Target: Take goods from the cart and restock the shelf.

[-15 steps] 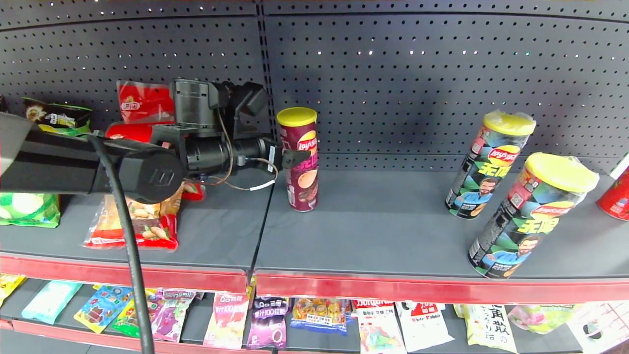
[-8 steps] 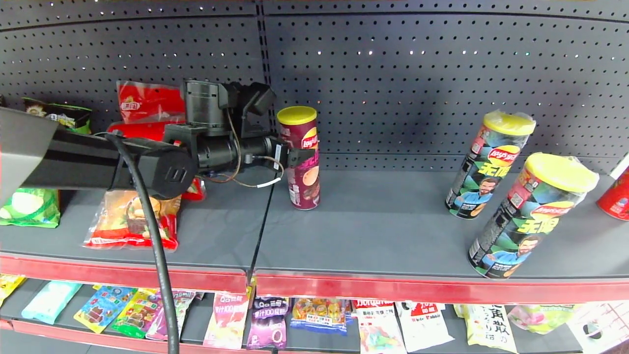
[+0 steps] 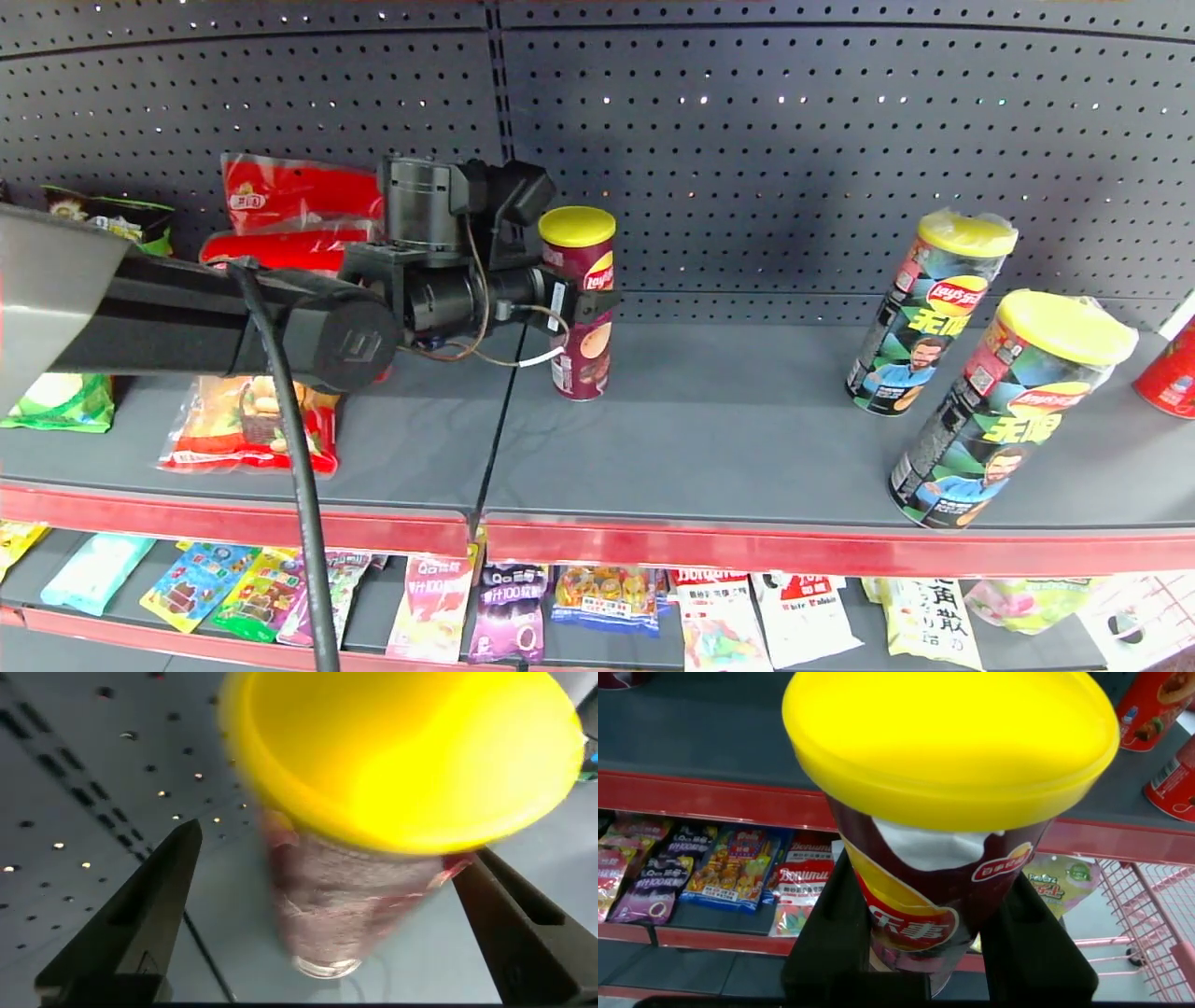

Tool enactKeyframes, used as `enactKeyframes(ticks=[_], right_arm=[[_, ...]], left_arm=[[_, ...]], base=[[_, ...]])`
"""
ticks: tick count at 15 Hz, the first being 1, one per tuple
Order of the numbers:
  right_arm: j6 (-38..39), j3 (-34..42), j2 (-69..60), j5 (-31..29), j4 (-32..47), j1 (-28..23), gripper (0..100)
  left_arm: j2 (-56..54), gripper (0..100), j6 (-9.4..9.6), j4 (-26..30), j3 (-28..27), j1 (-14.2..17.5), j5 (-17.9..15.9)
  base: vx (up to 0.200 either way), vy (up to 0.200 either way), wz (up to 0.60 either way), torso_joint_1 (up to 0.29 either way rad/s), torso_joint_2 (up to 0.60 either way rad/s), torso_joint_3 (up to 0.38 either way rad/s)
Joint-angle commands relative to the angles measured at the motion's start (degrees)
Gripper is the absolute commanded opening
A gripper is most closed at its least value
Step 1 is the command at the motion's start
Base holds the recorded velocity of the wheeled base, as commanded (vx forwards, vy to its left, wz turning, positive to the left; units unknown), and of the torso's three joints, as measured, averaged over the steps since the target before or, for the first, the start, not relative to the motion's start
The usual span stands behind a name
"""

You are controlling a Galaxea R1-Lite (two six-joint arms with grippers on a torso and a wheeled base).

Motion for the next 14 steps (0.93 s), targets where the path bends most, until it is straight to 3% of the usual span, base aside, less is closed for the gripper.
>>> enactKeyframes(ticks=[1,2,4,6,11,12,14], right_arm=[[0.1,0.1,0.0,0.1,0.0,0.0,0],[0.1,0.1,0.0,0.0,0.0,0.0,0],[0.1,0.1,0.0,0.1,0.0,0.0,0],[0.1,0.4,-0.1,0.1,0.0,0.0,0],[0.1,0.6,-0.2,0.1,-0.1,0.0,0],[0.1,0.6,-0.2,0.1,0.0,0.0,0],[0.1,0.6,-0.1,0.1,-0.1,0.0,0]], left_arm=[[-0.2,100,0.02,-0.1,-0.1,-0.5,1.4],[0.2,100,-0.16,-0.1,-0.1,-0.8,4.4],[0.7,100,-0.24,-0.6,-0.1,-1.0,5.8],[2.5,100,-0.24,-4.7,-0.3,-1.0,5.5],[2.8,100,0.11,-6.1,-0.2,-1.6,1.7],[2.8,0,0.02,-6.4,-0.2,-1.6,1.5],[2.5,0,-0.07,-6.5,0.1,-1.6,-0.9]], base=[[0.0,0.0,0.0,0.0,0.0,0.0],[0.0,0.0,0.0,0.0,0.0,0.0],[0.0,0.0,0.0,0.0,0.0,0.0],[0.0,0.0,0.0,0.0,0.0,0.0],[0.0,0.0,0.0,0.0,0.0,0.0],[0.0,0.0,0.0,0.0,0.0,0.0],[0.0,0.0,0.0,0.0,0.0,0.0]])
